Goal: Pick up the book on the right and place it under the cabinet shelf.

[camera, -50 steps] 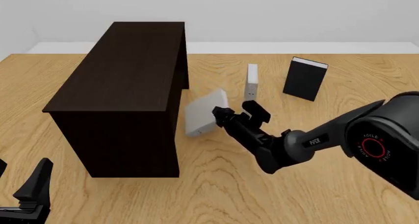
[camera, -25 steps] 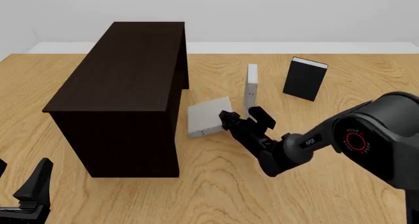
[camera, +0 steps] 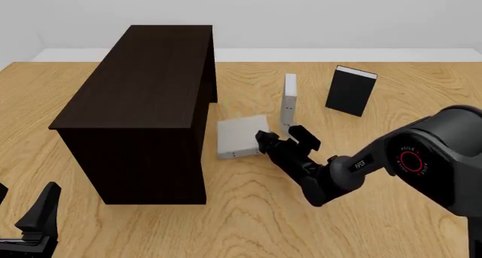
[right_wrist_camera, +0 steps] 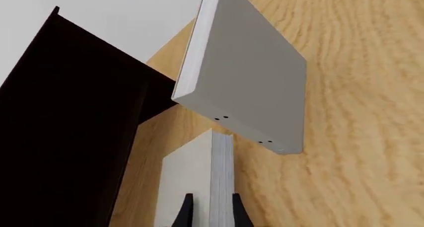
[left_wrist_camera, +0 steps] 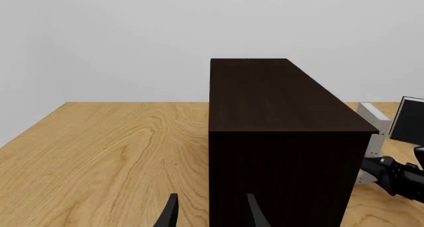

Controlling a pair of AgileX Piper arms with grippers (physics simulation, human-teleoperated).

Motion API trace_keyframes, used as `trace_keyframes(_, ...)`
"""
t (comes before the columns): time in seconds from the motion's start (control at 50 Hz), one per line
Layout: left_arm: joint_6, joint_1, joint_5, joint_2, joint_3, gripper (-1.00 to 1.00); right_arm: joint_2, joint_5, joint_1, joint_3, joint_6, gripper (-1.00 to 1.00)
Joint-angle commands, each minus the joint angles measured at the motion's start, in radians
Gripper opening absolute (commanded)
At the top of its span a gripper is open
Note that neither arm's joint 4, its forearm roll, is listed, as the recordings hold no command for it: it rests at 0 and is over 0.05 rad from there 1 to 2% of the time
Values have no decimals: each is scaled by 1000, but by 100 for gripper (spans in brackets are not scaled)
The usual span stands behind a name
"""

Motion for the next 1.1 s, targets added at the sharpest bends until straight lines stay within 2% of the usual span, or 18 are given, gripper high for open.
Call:
trace_keyframes(0.02, 0, 0, 0, 0, 0, 100, 38, 60, 24, 80, 9, -100)
trace_keyframes(0.04, 0, 0, 0, 0, 0, 100, 37, 56, 26, 83, 10, 100)
trace_keyframes(0.46, 0, 0, 0, 0, 0, 100, -71, 55, 29, 145, 0, 100)
trace_keyframes(0.9, 0, 0, 0, 0, 0, 100, -390, 117, 3, 295, -41, 100)
trace_keyframes(1.1, 0, 0, 0, 0, 0, 100, -378, 114, 1, 307, -52, 100)
